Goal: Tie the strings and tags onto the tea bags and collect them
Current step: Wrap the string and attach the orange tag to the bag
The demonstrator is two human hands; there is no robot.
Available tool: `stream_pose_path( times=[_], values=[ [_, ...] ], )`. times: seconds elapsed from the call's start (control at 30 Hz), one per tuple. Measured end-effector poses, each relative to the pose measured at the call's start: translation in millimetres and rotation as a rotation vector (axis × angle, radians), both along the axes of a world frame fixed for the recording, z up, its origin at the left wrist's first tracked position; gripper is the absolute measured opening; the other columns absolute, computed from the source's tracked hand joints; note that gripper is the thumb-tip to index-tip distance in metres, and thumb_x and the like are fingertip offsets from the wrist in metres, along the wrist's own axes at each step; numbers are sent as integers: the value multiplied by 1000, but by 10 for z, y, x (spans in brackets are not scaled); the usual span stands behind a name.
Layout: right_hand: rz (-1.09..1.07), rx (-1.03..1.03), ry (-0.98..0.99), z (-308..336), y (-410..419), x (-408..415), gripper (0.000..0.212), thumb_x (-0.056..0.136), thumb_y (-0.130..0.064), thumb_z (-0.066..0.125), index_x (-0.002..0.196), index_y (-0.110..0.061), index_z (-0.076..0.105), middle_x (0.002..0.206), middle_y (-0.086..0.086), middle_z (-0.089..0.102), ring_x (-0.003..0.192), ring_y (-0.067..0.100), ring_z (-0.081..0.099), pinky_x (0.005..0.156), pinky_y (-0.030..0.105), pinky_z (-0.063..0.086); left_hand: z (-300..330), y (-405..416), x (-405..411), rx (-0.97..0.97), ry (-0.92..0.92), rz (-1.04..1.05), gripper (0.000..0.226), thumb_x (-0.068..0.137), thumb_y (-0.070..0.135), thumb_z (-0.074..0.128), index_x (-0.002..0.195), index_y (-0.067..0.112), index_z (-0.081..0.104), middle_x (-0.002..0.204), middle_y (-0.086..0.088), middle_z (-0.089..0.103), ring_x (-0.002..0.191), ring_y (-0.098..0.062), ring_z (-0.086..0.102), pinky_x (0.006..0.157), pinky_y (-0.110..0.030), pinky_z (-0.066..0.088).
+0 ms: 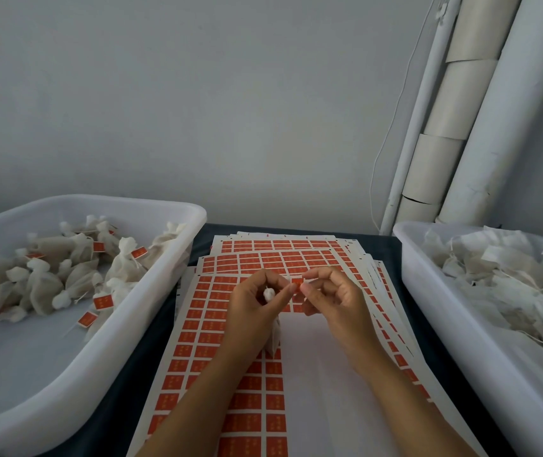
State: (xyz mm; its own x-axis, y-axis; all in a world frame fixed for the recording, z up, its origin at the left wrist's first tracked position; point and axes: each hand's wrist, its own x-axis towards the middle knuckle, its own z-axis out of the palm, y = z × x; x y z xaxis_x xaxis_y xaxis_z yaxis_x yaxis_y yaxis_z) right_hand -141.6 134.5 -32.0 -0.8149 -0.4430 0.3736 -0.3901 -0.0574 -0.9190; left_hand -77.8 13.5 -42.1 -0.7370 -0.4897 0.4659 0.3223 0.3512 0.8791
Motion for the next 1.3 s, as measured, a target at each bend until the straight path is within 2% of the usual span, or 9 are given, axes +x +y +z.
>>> stream_pose_path(
  times=[0.1,0.27,0.37,0.53,0.77,1.03,1.3],
  values=[
    [3,52,0,-15,-25,-10,7,85,-24,62,91,-28,59,86,-5,69,73,8,68,61,16,54,6,5,2,-7,-4,-15,4,82,18,67,79,17,66,73,6,67,69,-7,64,63,-12,51],
    [-19,36,37,-28,-24,-28,4,86,-18,61,90,-19,62,80,0,70,68,10,68,60,18,55,11,7,7,-23,3,-22,5,81,17,68,77,18,66,72,5,66,68,-6,62,62,-11,50],
    [-30,22,27,-29,-17,-29,5,88,-22,58,89,-19,62,76,-2,69,65,9,67,59,16,54,12,4,10,-1,8,-59,4,82,18,68,77,17,67,72,6,67,68,-8,63,64,-13,51],
    [-64,30,21,-2,11,-51,9,89,-25,57,82,-24,62,64,-5,63,53,6,57,53,13,50,10,12,0,-76,-24,-104,10,82,17,68,74,22,65,68,18,65,69,-1,61,63,-10,48],
    [-44,113,23,8,80,-104,9,86,-25,62,77,-25,63,64,-12,63,55,5,59,55,10,49,-10,3,-5,-187,-63,-110,20,83,13,67,71,27,60,67,27,62,71,4,59,62,-6,44],
    [-59,119,29,4,58,-94,9,88,-25,59,79,-24,62,67,-5,64,54,5,59,56,11,50,-15,24,-13,-174,-34,-101,16,85,14,65,74,25,59,69,23,62,71,2,59,63,-9,46],
    [-28,93,-4,10,46,-83,9,88,-23,58,81,-23,63,65,-6,64,54,5,61,55,12,51,-11,35,-12,-136,-34,-100,13,84,13,66,76,21,59,68,22,62,67,3,59,59,-7,45]
  ],
)
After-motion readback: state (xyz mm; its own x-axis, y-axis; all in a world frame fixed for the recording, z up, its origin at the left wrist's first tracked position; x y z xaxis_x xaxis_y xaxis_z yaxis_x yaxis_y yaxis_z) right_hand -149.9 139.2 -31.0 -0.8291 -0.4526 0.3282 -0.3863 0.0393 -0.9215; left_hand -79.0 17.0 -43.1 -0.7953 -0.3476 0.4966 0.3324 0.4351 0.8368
